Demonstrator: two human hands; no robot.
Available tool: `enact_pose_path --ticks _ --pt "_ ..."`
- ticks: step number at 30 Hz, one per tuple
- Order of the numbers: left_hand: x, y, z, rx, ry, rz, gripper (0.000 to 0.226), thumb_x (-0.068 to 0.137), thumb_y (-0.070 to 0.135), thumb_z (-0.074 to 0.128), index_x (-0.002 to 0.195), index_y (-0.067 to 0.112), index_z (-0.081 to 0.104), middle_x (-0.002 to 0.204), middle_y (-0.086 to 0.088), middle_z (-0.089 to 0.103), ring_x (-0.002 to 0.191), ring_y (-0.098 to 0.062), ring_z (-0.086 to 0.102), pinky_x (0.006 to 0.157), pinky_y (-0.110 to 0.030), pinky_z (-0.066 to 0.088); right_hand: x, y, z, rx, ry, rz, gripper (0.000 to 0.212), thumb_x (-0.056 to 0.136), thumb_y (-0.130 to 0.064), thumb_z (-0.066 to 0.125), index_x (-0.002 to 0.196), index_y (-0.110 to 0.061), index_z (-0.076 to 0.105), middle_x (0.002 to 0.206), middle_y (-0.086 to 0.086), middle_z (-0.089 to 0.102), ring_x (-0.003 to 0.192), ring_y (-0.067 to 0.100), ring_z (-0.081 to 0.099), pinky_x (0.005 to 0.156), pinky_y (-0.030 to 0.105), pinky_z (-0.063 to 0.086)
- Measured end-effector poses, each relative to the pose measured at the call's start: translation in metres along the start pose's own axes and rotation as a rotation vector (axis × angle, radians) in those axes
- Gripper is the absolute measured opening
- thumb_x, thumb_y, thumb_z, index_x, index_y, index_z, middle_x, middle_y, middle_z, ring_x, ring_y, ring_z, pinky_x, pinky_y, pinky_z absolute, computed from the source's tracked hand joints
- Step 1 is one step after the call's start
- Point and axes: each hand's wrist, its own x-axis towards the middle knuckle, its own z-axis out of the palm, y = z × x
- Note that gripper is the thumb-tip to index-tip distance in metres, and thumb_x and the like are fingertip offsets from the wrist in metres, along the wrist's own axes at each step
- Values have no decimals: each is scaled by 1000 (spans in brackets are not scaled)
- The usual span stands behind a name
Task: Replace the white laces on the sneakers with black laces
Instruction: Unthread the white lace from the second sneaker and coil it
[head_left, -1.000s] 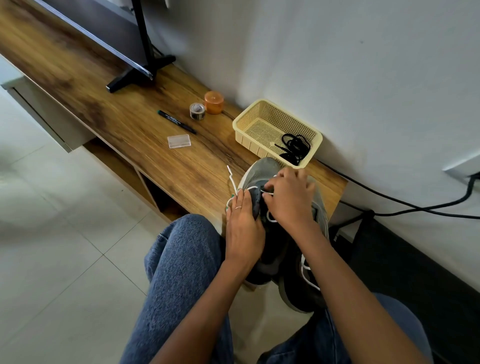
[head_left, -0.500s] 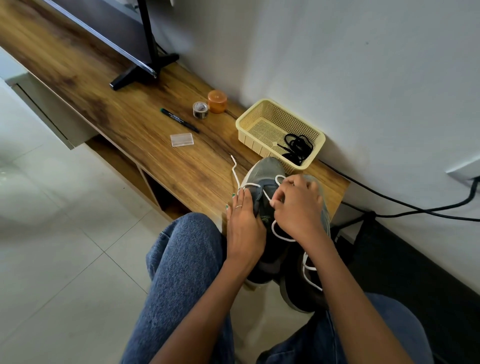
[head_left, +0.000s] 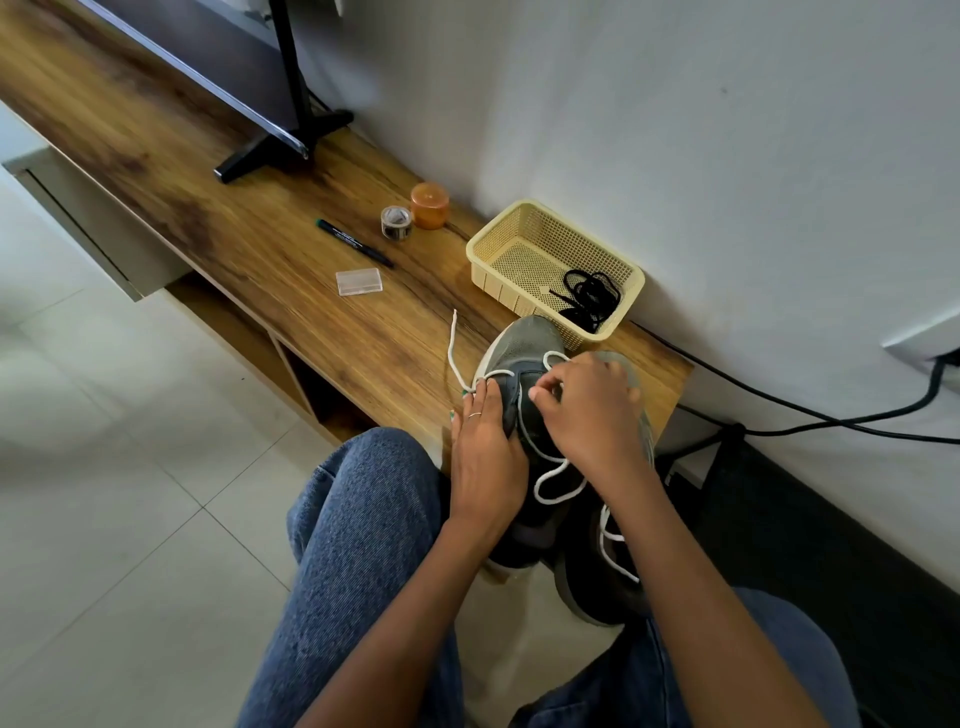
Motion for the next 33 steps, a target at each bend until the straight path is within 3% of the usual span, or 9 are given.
enact_pose_path --ticks 6,13,18,22,28,33 --pt "1 -1 0 0 -13 21 57 98 4 39 152 7 21 158 -8 23 148 -20 12 121 -35 2 24 -2 31 -95 -82 20 22 94 -28 55 113 -19 62 136 2 41 133 28 27 103 48 27" --pt "1 -2 0 4 -21 16 56 98 6 37 152 7 21 158 -9 22 148 -19 12 121 -35 3 27 -6 44 -134 45 1 14 95 -21 53 103 -19 64 126 0 47 122 24 35 98 47 30" --pt "1 -1 0 0 -7 -6 56 99 7 39 152 8 20 159 -8 19 148 -18 9 121 -35 3 23 -1 30 -71 -39 19 22 86 -32 63 101 -18 69 137 -4 41 129 24 28 100 43 28" --pt "0 1 -2 -9 -11 -12 59 97 2 37 153 8 17 160 -8 14 149 -19 4 121 -31 -2 -4 3 12 -38 -134 2 9 79 -30 69 79 -21 70 144 -7 35 130 24 24 99 40 24" --pt "-2 3 -3 -25 -7 -8 58 97 1 38 152 6 19 160 -9 17 149 -20 6 121 -32 0 -31 12 -8 -47 -281 -16 8 77 -28 70 71 -26 67 148 -11 29 133 21 18 102 40 19" --pt "-1 2 -2 -27 -11 2 54 98 7 40 151 6 25 157 -11 26 147 -22 16 120 -40 12 -16 8 -6 -65 -74 -20 14 92 -35 54 94 -30 67 143 -6 36 131 21 22 102 42 22"
